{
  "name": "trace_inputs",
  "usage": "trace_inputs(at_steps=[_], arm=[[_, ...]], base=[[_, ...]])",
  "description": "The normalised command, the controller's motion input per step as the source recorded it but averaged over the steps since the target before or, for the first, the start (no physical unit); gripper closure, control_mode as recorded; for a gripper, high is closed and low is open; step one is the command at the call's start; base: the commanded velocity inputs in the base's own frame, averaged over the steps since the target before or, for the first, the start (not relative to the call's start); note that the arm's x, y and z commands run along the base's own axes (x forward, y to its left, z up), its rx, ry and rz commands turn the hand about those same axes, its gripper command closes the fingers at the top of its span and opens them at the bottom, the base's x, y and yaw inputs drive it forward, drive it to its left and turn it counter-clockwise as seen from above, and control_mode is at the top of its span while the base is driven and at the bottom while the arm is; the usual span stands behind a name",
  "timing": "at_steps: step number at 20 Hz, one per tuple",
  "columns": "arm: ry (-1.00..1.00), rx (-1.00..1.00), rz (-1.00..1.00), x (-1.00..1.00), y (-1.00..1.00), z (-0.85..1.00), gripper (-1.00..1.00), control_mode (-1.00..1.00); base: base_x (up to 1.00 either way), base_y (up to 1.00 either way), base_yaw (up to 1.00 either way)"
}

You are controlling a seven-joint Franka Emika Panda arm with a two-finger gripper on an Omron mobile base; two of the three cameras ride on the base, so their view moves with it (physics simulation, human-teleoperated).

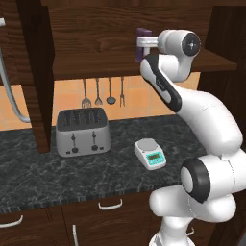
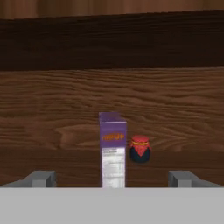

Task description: Pick the cereal and place it on the digital scale for weighing, and close the cabinet.

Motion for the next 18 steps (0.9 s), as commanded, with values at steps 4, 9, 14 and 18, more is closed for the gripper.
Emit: trace_inputs(at_steps=[4, 9, 14, 18], arm=[[0.01, 0.06, 0.02, 0.59, 0.06, -0.08, -1.00, -1.00], [0.00, 0.00, 0.00, 0.34, 0.00, 0.00, -1.00, -1.00], [0.00, 0.00, 0.00, 0.44, 0.00, 0.00, -1.00, -1.00], [0.00, 0.00, 0.00, 0.32, 0.00, -0.01, -1.00, -1.00]], base=[[0.00, 0.00, 0.00], [0.00, 0.00, 0.00], [0.00, 0.00, 0.00], [0.00, 0.00, 0.00]])
